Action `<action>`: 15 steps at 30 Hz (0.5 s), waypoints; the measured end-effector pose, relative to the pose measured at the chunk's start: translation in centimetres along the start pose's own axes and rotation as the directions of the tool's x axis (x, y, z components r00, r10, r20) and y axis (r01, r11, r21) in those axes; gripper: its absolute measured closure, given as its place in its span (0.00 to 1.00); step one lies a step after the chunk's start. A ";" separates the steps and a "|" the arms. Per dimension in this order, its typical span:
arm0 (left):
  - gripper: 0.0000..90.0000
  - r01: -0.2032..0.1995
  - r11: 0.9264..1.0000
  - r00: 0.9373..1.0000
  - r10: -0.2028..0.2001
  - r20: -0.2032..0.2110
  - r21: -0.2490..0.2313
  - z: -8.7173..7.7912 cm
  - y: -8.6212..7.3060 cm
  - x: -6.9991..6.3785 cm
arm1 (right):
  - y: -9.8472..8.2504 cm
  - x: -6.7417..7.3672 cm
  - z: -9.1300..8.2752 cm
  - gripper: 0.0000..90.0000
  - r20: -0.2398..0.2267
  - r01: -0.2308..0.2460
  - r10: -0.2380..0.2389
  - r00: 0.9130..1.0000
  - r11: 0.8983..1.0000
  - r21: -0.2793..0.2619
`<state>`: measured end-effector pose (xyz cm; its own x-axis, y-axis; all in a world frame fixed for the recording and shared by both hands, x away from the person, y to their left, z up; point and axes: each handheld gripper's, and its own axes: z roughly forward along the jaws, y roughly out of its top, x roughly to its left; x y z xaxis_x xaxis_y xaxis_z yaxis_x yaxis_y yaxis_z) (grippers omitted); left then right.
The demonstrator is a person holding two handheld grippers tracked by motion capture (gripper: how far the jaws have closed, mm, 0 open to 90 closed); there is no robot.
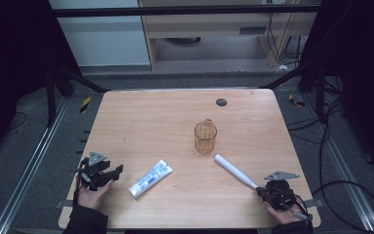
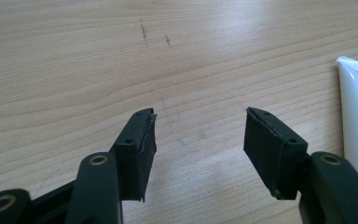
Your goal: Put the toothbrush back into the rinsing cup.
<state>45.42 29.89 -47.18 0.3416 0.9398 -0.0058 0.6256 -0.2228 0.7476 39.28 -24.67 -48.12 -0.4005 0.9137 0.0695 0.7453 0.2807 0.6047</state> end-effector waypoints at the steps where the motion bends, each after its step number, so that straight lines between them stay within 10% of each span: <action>1: 0.47 0.001 1.000 1.000 -0.001 0.001 0.000 0.0 0.0 0.0 | 0.0 -0.2 0.0 1.00 0.004 -0.005 0.005 1.000 1.000 -0.002; 15: 0.48 0.000 1.000 1.000 0.000 0.001 0.000 0.0 0.0 0.0 | 0.4 -1.0 0.4 1.00 0.033 -0.021 0.021 0.999 1.000 -0.008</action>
<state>45.44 29.84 -47.19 0.3426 0.9395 -0.0066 0.6254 -0.2228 0.7478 40.21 -25.32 -48.28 -0.3670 0.9286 0.0556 0.7493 0.2596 0.6093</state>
